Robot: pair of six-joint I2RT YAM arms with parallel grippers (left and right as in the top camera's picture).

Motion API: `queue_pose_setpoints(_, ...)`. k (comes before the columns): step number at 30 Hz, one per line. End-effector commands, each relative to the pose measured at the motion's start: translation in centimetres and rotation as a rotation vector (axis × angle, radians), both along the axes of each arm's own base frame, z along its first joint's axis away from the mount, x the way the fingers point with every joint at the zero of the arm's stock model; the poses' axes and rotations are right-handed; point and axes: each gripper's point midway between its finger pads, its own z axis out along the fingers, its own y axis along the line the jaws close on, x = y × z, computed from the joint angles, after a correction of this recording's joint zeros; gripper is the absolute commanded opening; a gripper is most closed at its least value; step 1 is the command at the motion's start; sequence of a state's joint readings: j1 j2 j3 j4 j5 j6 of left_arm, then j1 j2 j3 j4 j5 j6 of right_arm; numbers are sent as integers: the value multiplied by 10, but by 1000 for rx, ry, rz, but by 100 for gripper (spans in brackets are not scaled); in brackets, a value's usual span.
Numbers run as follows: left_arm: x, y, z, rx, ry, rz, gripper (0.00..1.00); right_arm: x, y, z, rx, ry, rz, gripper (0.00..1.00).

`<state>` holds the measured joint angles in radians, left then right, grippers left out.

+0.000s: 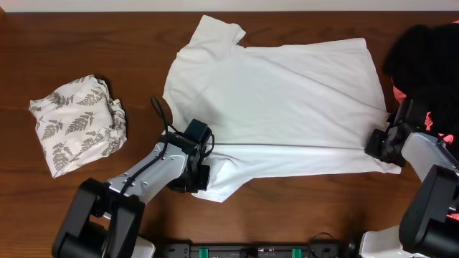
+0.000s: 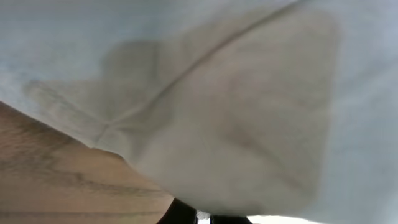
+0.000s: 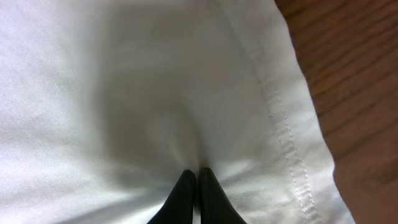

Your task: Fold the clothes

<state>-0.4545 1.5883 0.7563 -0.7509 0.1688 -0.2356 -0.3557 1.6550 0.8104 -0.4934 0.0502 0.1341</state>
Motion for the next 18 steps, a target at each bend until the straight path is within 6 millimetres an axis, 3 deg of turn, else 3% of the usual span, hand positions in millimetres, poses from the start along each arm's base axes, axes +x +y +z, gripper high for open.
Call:
queue_pose_setpoints(1,-6,0,-1,-13,15,-41,6,-27,1,-22,11,103,-25,5)
queue_pose_setpoints(5,-5,-19,29,-142,-15,-96,6,-26,1,-22,10,101,-25,5)
queue_pose_setpoints(18,-15,-51,112,-444,-203,-126,6,-26,1,-22,10,99,-25,5)
